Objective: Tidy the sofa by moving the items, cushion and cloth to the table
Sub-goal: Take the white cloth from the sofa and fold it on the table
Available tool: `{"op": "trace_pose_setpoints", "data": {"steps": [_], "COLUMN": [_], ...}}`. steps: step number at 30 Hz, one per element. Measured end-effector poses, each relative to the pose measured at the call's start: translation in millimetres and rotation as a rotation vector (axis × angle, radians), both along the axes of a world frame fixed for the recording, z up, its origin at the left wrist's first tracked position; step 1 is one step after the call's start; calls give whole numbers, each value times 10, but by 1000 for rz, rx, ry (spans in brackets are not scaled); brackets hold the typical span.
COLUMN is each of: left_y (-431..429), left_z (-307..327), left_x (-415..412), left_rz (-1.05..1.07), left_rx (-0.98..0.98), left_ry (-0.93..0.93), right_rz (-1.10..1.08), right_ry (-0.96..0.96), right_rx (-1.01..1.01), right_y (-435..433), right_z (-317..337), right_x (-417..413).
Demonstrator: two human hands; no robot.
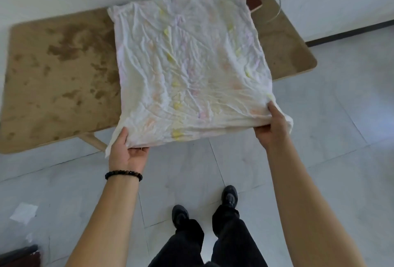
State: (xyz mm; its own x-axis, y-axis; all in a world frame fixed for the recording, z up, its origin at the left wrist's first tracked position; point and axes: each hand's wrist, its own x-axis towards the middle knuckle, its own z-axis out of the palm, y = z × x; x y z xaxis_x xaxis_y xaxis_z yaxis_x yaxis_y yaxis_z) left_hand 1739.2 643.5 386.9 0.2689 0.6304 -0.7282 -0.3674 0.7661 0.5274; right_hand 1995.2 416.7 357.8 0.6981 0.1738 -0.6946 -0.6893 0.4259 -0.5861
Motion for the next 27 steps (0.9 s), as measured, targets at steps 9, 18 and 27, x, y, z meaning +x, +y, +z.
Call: {"op": "trace_pose_setpoints", "data": {"steps": [9,18,27], "left_y": [164,303,1218], "left_z": [658,473,502], "left_x": [-411,-581,316], "left_rz": [140,172,187], "left_rx": [157,-5,98], "left_ry": [230,339,386], "right_rz": [46,18,20], "right_ry": [-86,-23,-68], "right_rx": [-66,-139,-231], "right_y": [-60,-152,671], "right_z": [941,734,866], "right_x": [-417,-797,197]}}
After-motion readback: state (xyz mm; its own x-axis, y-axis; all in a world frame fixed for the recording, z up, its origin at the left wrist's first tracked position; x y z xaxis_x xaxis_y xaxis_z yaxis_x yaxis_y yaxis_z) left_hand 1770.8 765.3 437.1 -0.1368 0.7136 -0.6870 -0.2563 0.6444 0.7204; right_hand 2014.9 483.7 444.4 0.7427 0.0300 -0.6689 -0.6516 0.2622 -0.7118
